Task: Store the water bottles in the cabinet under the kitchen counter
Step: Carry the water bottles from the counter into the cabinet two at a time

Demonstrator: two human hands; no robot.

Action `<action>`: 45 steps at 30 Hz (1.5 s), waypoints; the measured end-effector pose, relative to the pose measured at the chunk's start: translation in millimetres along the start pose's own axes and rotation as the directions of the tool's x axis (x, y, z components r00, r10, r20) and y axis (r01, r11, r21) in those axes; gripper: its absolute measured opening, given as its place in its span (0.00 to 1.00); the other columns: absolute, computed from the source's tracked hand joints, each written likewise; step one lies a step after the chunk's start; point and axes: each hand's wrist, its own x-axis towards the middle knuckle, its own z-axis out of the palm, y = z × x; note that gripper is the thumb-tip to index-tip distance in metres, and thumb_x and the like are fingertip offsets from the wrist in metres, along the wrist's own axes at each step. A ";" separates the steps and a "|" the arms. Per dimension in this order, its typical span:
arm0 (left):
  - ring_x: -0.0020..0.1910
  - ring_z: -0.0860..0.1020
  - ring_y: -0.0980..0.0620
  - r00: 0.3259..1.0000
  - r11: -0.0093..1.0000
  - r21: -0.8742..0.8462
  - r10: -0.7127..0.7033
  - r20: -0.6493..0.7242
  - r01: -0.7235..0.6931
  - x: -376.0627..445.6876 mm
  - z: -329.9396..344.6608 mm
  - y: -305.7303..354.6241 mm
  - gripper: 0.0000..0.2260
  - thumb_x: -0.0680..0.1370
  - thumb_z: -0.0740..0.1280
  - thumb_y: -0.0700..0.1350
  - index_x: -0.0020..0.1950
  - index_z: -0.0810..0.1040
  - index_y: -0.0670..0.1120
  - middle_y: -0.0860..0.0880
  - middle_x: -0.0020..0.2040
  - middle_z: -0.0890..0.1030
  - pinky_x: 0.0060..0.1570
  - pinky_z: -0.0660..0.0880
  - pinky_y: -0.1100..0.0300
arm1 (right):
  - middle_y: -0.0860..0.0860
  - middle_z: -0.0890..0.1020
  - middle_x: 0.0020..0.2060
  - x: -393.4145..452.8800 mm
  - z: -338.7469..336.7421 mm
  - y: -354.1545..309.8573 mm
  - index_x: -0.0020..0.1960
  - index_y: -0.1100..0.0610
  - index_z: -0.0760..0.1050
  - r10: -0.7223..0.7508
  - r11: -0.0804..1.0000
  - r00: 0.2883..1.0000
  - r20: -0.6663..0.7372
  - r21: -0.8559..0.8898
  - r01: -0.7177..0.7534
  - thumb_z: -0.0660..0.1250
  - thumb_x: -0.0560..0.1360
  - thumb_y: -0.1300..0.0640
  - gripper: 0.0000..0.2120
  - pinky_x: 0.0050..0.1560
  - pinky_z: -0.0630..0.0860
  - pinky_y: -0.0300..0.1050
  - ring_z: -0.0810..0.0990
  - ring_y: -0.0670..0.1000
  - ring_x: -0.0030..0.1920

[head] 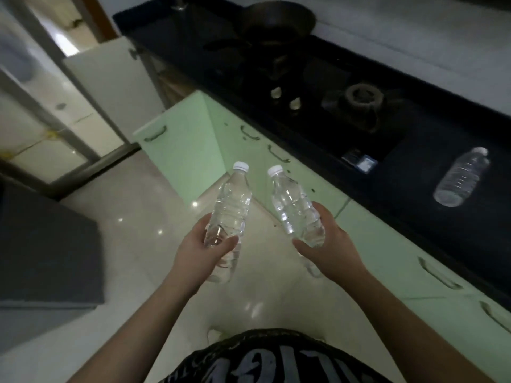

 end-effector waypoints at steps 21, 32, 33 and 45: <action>0.49 0.84 0.47 0.958 0.951 -0.305 -0.132 -0.256 0.050 61.0 -293.8 -85.6 0.31 0.67 0.76 0.49 0.67 0.68 0.55 0.46 0.55 0.82 0.45 0.82 0.54 | 0.32 0.81 0.49 115.1 252.2 -225.2 0.59 0.38 0.70 -0.287 0.951 0.904 0.316 0.207 0.230 0.75 0.70 0.60 0.25 0.43 0.71 0.24 0.80 0.34 0.47; 0.48 0.85 0.51 0.853 0.942 -0.318 -0.250 -0.458 0.106 177.1 -360.2 -57.0 0.38 0.59 0.77 0.58 0.67 0.69 0.57 0.50 0.53 0.84 0.51 0.81 0.46 | 0.35 0.80 0.50 258.6 308.6 -303.0 0.61 0.47 0.73 -0.323 0.936 0.852 0.411 0.270 0.225 0.76 0.70 0.54 0.22 0.46 0.77 0.37 0.81 0.39 0.48; 0.47 0.85 0.51 0.837 0.939 -0.326 -0.261 -0.480 0.106 185.4 -367.2 -55.0 0.38 0.59 0.78 0.58 0.66 0.69 0.57 0.50 0.52 0.84 0.50 0.81 0.48 | 0.36 0.81 0.50 269.7 315.3 -312.8 0.61 0.48 0.74 -0.325 0.936 0.842 0.430 0.276 0.220 0.76 0.70 0.54 0.22 0.47 0.78 0.38 0.82 0.40 0.48; 0.46 0.85 0.52 0.808 0.891 -0.453 -0.284 -0.517 0.024 274.2 -491.6 -69.4 0.23 0.73 0.73 0.38 0.65 0.72 0.50 0.50 0.49 0.85 0.42 0.81 0.60 | 0.45 0.83 0.50 366.3 440.1 -422.6 0.62 0.47 0.73 -0.287 0.948 0.831 0.477 0.268 0.173 0.75 0.69 0.50 0.24 0.49 0.80 0.47 0.82 0.43 0.48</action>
